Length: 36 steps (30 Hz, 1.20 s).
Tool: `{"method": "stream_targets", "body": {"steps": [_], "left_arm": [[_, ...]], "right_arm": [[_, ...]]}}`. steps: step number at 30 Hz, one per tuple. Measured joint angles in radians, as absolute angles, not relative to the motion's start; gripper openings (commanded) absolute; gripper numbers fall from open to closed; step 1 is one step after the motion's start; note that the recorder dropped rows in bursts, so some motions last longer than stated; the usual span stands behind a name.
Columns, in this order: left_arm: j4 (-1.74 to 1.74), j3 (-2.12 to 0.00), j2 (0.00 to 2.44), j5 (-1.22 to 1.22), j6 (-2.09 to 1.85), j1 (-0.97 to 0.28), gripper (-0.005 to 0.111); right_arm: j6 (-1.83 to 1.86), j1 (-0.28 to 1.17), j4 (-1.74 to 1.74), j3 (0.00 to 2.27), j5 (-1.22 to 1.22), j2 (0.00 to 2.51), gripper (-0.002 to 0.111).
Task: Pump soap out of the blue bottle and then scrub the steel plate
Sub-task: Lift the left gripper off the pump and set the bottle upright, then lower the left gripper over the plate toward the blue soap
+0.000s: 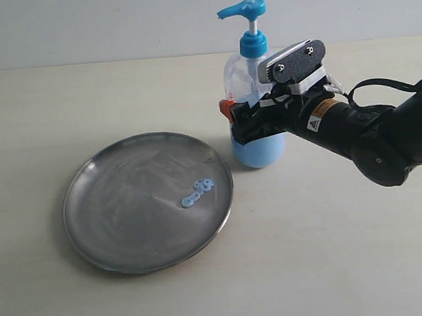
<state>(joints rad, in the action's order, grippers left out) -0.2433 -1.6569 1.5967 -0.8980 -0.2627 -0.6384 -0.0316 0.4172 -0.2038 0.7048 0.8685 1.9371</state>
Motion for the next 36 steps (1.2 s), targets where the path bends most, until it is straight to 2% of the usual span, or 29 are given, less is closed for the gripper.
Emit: {"method": "stream_targets", "body": {"steps": [14,34,36], "left_arm": [[-0.232,-1.449,1.597,-0.898,-0.263,-0.638,0.0],[-0.225,-1.053,1.6,-0.595,-0.322,-0.638,0.0],[-0.225,-1.029,1.6,-0.561,-0.343,-0.638,0.0]], "right_arm": [[-0.066,0.417,-0.133,0.705,0.868,1.937,0.0],[0.0,0.417,-0.111,0.705,0.868,1.937,0.0],[0.0,0.417,-0.113,0.705,0.868,1.937,0.004]]}}
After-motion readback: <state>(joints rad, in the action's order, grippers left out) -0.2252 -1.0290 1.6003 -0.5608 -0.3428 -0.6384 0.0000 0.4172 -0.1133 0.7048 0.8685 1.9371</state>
